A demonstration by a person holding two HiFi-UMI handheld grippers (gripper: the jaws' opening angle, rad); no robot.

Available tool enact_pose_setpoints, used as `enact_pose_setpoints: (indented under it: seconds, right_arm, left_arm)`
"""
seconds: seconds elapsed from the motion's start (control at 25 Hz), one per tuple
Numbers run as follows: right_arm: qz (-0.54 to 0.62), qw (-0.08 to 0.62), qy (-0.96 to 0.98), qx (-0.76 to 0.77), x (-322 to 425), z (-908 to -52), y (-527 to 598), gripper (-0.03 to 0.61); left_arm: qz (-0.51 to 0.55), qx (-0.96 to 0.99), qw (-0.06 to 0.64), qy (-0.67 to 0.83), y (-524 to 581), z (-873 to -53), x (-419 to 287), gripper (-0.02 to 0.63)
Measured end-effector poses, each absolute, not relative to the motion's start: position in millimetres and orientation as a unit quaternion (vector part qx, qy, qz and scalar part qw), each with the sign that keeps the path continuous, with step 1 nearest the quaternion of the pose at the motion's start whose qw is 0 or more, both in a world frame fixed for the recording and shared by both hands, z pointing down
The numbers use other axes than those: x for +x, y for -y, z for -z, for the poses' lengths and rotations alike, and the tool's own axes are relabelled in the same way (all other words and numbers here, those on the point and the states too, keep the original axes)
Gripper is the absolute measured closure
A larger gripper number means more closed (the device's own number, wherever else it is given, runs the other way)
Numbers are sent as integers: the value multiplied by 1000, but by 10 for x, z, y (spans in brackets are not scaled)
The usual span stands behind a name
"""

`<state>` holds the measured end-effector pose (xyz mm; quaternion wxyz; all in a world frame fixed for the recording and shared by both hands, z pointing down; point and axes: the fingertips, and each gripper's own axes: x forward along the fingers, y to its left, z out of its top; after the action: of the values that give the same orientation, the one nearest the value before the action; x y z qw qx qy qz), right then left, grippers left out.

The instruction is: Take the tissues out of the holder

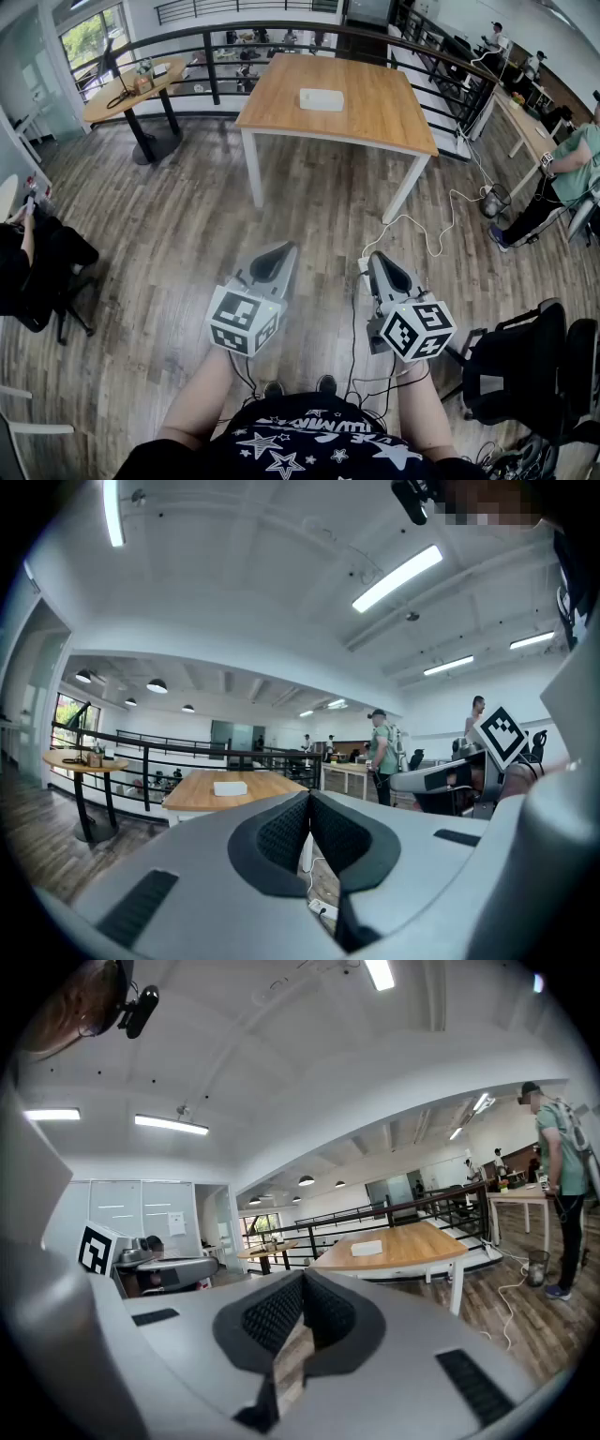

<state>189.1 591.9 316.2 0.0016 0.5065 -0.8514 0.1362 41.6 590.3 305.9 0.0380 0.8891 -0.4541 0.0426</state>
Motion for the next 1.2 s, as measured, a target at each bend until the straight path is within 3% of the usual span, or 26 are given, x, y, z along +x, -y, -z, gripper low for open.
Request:
enact_pose_setpoints:
  seconds: [0.84, 1.2]
  right_arm:
    - [-128, 10, 851, 509, 1678, -3205, -6326, 565]
    - [-163, -53, 848, 501, 1430, -3211, -6376, 563]
  left_arm:
    - [-42, 889, 36, 454, -6286, -3112, 226, 603]
    - [-45, 888, 32, 456, -6385, -3114, -88, 603]
